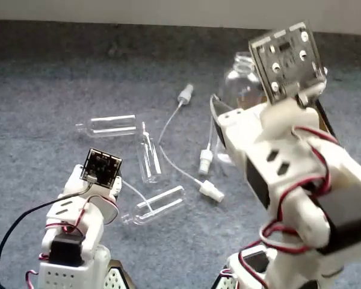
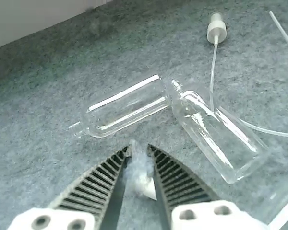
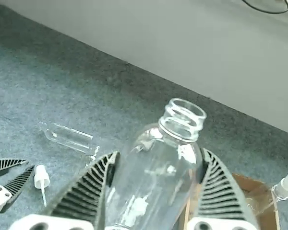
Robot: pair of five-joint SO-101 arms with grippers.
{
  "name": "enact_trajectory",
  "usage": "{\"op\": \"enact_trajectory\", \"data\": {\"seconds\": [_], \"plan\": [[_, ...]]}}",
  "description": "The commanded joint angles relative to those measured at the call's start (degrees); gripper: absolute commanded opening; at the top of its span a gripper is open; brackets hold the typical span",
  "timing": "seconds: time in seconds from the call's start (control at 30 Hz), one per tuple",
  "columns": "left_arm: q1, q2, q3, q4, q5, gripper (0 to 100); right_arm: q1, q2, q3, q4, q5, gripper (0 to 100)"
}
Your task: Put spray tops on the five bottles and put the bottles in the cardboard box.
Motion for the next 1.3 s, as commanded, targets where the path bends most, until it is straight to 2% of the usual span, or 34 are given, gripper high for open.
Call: {"op": "enact_trajectory", "data": {"seconds": [0.0,0.23,0.53,0.83,1.0,1.27], "plan": [[2.1,0.0,-9.8,4.5,-4.4,1,0.8,-7.9,5.2,0.4,0.4,12.1],[4.1,0.0,-19.1,13.5,-10.6,1,0.8,-20.5,19.2,-2.9,0.4,12.2],[3.9,1.5,-24.0,19.4,-12.9,1,0.8,-39.3,52.0,-20.8,0.7,12.2],[4.1,20.0,-34.2,20.3,-15.3,1,1.3,-51.6,78.6,-37.0,0.7,12.2],[4.1,31.3,-37.7,20.3,-22.7,1,8.0,-53.8,89.5,-45.1,0.5,12.2],[3.8,49.6,-45.2,20.7,-22.9,1,9.5,-58.3,100.9,-51.3,-1.1,12.2]]}}
